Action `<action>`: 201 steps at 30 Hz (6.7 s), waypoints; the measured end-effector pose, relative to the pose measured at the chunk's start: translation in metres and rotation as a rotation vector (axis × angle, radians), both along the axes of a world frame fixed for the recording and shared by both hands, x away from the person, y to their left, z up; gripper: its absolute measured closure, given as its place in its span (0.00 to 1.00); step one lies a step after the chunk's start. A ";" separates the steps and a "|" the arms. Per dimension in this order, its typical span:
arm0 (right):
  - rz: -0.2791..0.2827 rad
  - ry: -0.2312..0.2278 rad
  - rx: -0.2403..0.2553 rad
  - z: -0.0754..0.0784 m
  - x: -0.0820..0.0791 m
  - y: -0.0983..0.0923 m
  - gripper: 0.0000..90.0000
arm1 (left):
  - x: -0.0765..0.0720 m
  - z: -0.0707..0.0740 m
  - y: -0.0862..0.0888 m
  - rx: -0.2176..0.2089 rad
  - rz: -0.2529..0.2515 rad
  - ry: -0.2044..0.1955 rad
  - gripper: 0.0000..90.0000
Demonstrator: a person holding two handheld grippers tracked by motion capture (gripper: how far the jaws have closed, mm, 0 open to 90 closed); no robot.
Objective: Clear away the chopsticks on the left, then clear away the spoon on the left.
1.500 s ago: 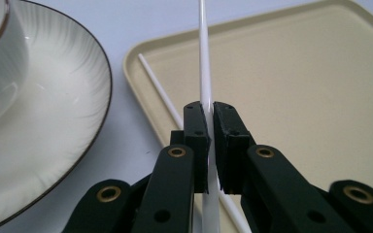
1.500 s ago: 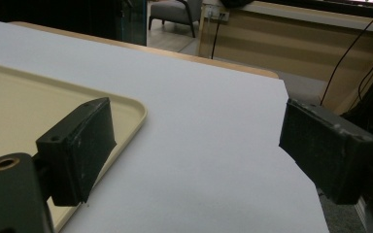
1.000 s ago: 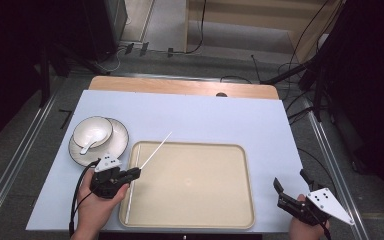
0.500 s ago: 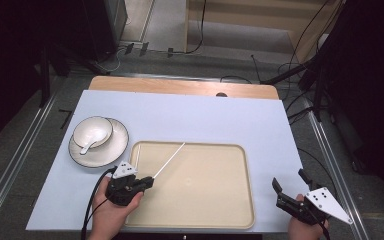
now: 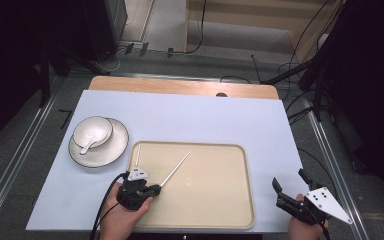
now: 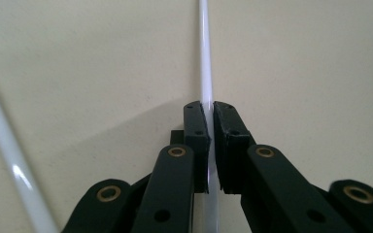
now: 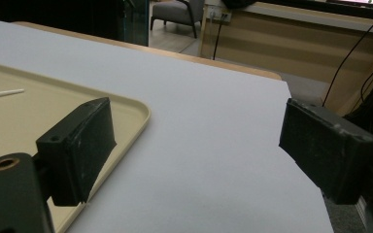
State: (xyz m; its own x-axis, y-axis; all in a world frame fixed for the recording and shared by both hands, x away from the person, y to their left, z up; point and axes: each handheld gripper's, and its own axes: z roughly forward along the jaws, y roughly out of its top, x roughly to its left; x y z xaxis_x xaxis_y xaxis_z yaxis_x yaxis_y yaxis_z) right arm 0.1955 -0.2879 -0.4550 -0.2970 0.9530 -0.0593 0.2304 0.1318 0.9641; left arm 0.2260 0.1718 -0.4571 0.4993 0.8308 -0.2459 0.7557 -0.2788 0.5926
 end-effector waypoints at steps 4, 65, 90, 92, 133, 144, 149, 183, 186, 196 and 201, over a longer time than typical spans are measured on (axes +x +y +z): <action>-0.001 -0.001 0.002 0.000 0.000 0.000 0.15 | 0.000 0.000 0.000 0.008 -0.004 0.000 0.94; 0.003 0.001 0.016 -0.001 0.002 -0.002 0.15 | 0.103 -0.004 -0.005 -0.025 0.149 -0.031 1.00; 0.009 0.007 0.013 -0.002 0.003 0.000 0.15 | 0.103 -0.001 0.024 -0.014 0.185 -0.060 1.00; 0.011 0.006 0.011 -0.002 0.003 0.001 0.15 | 0.101 0.001 0.024 -0.027 0.184 -0.080 0.95; 0.000 0.005 0.001 -0.002 0.003 0.000 0.15 | 0.060 0.055 0.078 -0.085 0.146 -0.219 0.00; 0.004 0.006 0.007 -0.001 0.005 0.001 0.15 | 0.054 0.063 0.106 -0.045 0.231 -0.241 0.08; 0.016 0.006 0.000 -0.001 0.006 0.004 0.15 | 0.051 0.069 0.123 -0.033 0.279 -0.260 0.21; 0.010 0.008 0.002 -0.002 0.006 0.003 0.15 | 0.042 0.065 0.189 -0.116 0.460 -0.170 0.83; 0.011 0.009 0.001 -0.002 0.006 0.004 0.15 | 0.042 0.064 0.188 -0.110 0.455 -0.165 0.89; 0.008 0.007 -0.001 -0.002 0.006 0.003 0.15 | 0.042 0.063 0.180 -0.064 0.439 -0.185 0.94; 0.011 0.009 0.000 -0.002 0.006 0.004 0.15 | 0.042 0.061 0.177 -0.039 0.423 -0.202 0.96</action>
